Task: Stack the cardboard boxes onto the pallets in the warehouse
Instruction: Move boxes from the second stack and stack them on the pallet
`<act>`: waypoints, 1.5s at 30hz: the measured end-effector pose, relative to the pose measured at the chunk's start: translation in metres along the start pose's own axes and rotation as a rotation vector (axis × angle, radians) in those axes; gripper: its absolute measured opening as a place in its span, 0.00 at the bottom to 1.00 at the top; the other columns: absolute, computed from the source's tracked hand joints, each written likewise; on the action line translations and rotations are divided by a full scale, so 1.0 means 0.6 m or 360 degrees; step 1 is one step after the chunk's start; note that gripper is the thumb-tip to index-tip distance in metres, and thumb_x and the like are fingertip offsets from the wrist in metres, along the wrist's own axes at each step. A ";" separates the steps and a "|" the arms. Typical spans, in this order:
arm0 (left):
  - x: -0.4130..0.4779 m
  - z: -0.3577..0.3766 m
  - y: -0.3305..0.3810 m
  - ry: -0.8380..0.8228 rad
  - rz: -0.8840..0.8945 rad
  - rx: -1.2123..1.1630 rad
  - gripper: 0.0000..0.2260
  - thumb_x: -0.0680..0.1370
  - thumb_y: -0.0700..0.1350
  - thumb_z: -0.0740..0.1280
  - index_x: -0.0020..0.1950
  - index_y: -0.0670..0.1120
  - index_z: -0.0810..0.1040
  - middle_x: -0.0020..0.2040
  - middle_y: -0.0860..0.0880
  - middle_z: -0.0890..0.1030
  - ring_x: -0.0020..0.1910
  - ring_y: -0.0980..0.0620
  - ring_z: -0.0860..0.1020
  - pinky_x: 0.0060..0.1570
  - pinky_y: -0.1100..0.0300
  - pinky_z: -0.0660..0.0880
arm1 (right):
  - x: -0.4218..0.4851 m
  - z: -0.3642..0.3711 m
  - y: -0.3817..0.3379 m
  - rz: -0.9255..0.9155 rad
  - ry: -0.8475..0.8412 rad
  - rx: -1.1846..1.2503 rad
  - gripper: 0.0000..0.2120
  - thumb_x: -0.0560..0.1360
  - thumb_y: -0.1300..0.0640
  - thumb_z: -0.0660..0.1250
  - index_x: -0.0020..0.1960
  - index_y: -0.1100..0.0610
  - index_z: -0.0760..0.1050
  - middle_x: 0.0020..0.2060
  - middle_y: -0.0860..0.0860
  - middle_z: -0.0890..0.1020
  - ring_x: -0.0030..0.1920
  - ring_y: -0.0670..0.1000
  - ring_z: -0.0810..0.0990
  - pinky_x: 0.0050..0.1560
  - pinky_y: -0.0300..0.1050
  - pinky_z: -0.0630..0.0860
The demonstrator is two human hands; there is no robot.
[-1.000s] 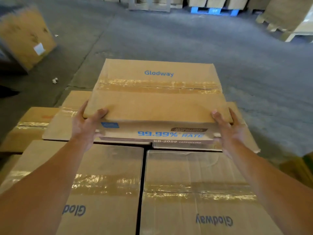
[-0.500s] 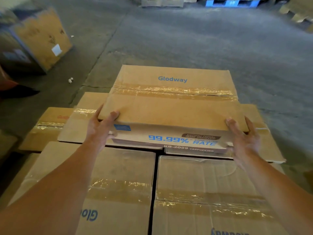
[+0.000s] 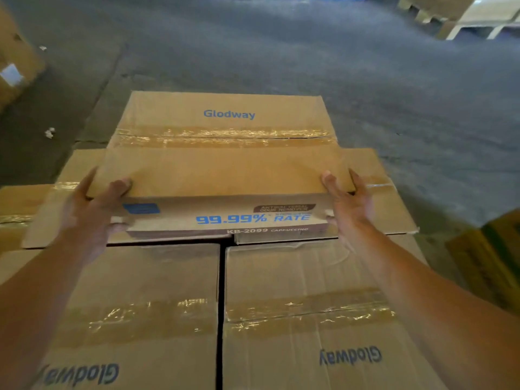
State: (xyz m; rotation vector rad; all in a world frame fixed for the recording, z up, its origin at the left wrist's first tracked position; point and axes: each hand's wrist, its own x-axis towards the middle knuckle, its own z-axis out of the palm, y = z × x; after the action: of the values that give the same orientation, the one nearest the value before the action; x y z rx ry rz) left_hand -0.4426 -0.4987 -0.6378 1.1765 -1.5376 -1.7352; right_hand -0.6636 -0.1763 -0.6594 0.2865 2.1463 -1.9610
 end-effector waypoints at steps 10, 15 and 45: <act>-0.047 0.021 0.052 0.0521 0.0162 0.0987 0.41 0.72 0.59 0.75 0.77 0.44 0.61 0.71 0.36 0.71 0.70 0.34 0.69 0.66 0.40 0.69 | -0.063 -0.024 -0.064 -0.0183 0.0032 -0.0781 0.36 0.77 0.40 0.68 0.81 0.46 0.57 0.75 0.52 0.70 0.74 0.57 0.68 0.71 0.51 0.65; -0.176 0.062 0.084 0.0144 0.0753 0.1255 0.25 0.77 0.50 0.72 0.71 0.40 0.72 0.65 0.35 0.76 0.65 0.35 0.73 0.64 0.45 0.68 | -0.174 -0.138 -0.099 -0.0243 0.0125 -0.1086 0.30 0.80 0.42 0.65 0.79 0.49 0.62 0.72 0.57 0.73 0.72 0.60 0.70 0.66 0.52 0.68; -1.304 0.730 0.272 -0.1567 0.1415 0.1076 0.25 0.77 0.55 0.70 0.69 0.41 0.76 0.64 0.41 0.80 0.62 0.42 0.77 0.61 0.53 0.71 | -0.676 -1.349 -0.284 0.0147 0.1421 -0.0854 0.31 0.78 0.36 0.63 0.76 0.49 0.67 0.73 0.57 0.72 0.72 0.60 0.70 0.70 0.53 0.67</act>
State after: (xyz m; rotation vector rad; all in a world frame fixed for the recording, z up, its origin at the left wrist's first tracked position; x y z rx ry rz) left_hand -0.4740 0.3447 -0.2930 -0.3491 -2.7520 -1.1591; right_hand -0.3493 0.6161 -0.3102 1.3096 2.9723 -1.2106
